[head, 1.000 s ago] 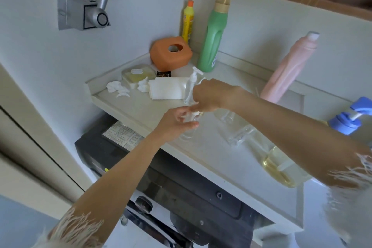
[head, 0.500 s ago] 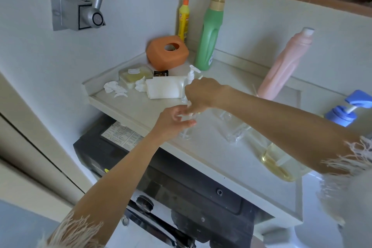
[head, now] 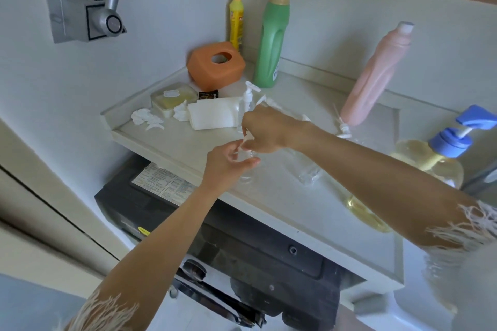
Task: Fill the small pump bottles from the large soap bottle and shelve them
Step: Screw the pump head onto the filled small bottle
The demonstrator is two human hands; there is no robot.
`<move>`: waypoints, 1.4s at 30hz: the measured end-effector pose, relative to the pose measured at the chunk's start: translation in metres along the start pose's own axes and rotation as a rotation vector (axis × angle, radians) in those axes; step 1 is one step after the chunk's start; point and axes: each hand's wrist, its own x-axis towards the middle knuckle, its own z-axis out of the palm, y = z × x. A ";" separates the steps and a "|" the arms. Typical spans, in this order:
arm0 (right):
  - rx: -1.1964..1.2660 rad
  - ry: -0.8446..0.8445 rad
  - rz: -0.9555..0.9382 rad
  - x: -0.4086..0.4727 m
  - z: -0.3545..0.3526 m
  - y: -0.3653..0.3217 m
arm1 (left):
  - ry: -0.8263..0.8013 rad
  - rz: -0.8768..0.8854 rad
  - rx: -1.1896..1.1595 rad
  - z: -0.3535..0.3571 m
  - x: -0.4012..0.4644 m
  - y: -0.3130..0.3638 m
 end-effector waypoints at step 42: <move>1.724 0.599 0.395 -0.108 0.065 0.048 | -0.393 -0.095 -0.447 0.027 0.021 0.104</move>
